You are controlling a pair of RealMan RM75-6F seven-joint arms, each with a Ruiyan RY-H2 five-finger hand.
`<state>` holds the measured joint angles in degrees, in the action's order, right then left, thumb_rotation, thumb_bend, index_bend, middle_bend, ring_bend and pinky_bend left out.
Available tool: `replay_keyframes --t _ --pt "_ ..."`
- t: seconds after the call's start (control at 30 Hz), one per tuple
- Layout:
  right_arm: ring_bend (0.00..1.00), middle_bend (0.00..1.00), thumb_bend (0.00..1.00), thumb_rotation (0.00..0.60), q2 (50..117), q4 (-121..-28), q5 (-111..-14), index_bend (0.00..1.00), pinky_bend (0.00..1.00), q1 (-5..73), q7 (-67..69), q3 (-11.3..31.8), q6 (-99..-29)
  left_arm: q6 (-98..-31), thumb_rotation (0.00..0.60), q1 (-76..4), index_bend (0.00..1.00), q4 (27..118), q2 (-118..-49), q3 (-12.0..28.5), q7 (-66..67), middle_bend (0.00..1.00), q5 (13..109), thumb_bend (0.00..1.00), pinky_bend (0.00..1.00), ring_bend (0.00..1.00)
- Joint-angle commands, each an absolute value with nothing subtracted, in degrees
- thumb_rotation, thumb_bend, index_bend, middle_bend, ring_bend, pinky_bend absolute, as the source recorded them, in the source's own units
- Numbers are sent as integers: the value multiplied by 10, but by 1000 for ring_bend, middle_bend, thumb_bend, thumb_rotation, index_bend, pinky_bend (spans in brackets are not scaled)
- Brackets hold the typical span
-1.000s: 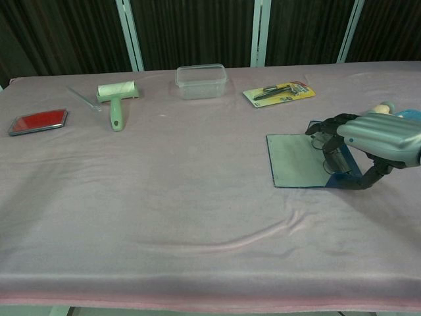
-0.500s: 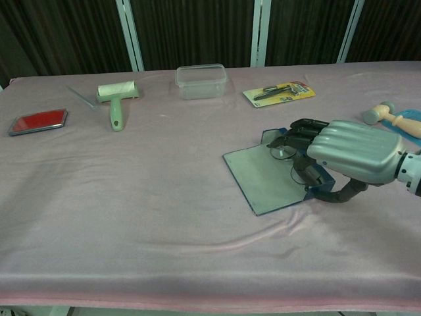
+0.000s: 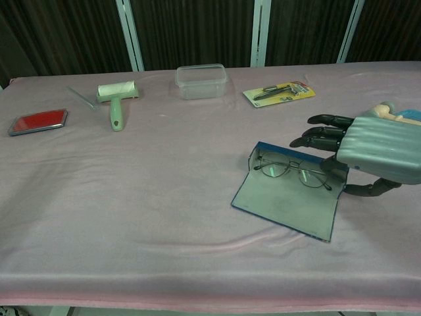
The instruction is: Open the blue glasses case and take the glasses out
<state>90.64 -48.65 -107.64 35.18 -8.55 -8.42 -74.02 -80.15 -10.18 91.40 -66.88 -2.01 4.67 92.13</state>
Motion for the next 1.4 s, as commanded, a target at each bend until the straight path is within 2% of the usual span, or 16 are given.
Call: replay_keyframes --t 0.03,0.07,0.17,0.2,0.27,0.3,0.4,0.57,0.67,0.77,0.83,1.03,1.27,1.4 --pt "159 203 450 600 916 -442 -1061 678 0 353 -63 -75 -735 -798 600 -103 0 915 -671 -20 51 0 918 435 53 0" --pt "160 203 450 600 921 -428 -1057 628 0 355 -62 -71 -732 -797 600 -103 0 915 -671 -20 52 0 917 435 54 0" --pt "150 194 445 600 938 -387 -1039 325 0 362 -46 -58 -711 -794 600 -104 0 915 -673 -18 56 0 913 435 54 0" --pt "130 172 416 600 943 -376 -1031 180 0 365 -38 -54 -698 -794 600 -104 0 915 -674 -17 58 0 912 435 54 0" --pt "108 143 329 600 946 -367 -1024 35 0 370 -21 -52 -686 -794 600 -104 0 915 -675 -16 60 0 910 435 54 0" --pt "105 138 273 600 946 -365 -1019 2 0 371 -5 -51 -681 -793 600 -105 0 915 -675 -16 60 0 909 435 55 0" --pt "104 137 214 600 936 -379 -1005 5 0 369 46 -48 -675 -794 600 -104 0 915 -674 -16 58 0 908 436 55 0" --pt "95 129 208 600 902 -418 -974 51 0 364 95 -32 -667 -793 600 -105 0 916 -673 -18 55 0 912 435 55 0" --pt "86 128 208 600 880 -469 -948 141 0 369 132 -16 -644 -793 600 -105 0 917 -672 -19 56 0 913 435 55 0" --pt "80 129 210 600 863 -525 -919 288 0 384 152 6 -611 -794 600 -104 0 917 -672 -19 55 0 914 436 55 0" --pt "72 129 236 600 857 -555 -891 367 0 400 135 25 -573 -792 600 -105 0 917 -672 -19 56 0 913 437 55 0" --pt "66 129 355 600 866 -613 -811 482 0 445 61 66 -461 -791 600 -106 0 916 -671 -19 52 0 913 436 55 0" --pt "66 128 456 600 906 -602 -747 550 0 471 -44 91 -425 -794 600 -105 0 915 -667 -19 42 0 915 436 55 0" --pt "66 127 467 600 908 -604 -728 561 0 474 -61 95 -416 -794 600 -106 0 913 -667 -19 38 0 916 436 55 0"
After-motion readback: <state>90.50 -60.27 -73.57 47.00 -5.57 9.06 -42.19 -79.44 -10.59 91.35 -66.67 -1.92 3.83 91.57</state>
